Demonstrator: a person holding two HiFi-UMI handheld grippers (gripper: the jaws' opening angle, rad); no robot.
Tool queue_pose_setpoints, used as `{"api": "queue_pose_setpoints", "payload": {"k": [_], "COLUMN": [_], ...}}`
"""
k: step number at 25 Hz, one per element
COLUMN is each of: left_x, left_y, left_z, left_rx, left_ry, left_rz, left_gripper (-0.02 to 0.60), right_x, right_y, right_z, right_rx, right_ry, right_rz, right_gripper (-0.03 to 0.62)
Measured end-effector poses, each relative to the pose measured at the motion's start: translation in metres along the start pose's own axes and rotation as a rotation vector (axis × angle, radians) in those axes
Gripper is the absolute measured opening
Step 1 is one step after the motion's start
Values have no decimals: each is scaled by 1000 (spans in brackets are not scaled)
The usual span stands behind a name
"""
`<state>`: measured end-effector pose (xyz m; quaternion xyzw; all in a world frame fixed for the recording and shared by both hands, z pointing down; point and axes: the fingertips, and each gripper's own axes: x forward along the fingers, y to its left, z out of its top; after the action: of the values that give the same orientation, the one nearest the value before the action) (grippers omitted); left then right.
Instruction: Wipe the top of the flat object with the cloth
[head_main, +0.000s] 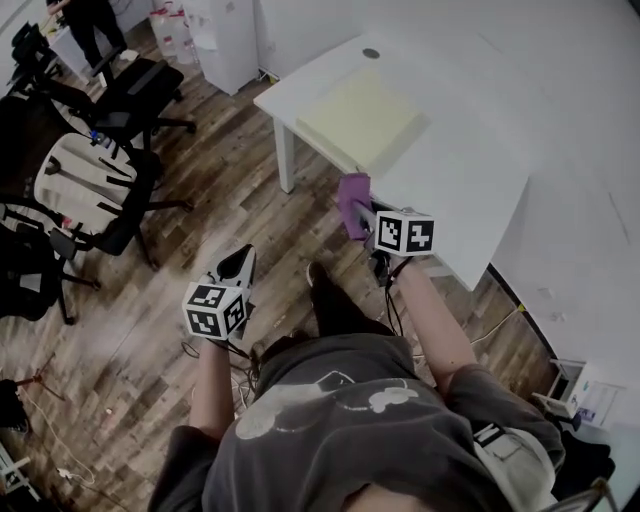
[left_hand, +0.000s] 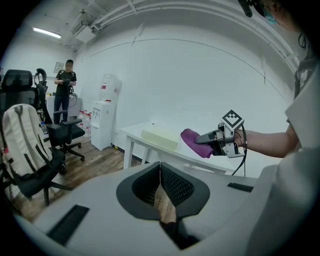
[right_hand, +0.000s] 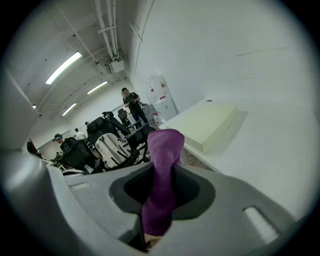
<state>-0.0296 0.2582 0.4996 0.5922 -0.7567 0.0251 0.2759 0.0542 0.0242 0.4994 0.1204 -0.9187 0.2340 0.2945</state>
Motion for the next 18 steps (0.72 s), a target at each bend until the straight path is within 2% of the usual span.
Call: {"api": "queue_pose_setpoints", "payload": {"k": [4,7,13,18], "left_x": [-10,-17,-14,5], "left_y": [-22,-35,-61,-100], "left_z": [-12,-20,-24,-14], "left_rx": [-4,-24,-19,-3], "left_ry": [-1,-4,2,-53], "left_rz": [-27,-31,6,55], "left_gripper": [-2,-2,-2,-2], "right_x": [-24,-36,-52,-71], "right_y": [3,3,-1,-31], "right_z": [-25,-28,-25,-36], "right_rx": [9,-5,-21,-71], "right_ry": [27,27,13,26], "right_rz": [-15,-18,46,99], "right_gripper": [92,92,92,92]}}
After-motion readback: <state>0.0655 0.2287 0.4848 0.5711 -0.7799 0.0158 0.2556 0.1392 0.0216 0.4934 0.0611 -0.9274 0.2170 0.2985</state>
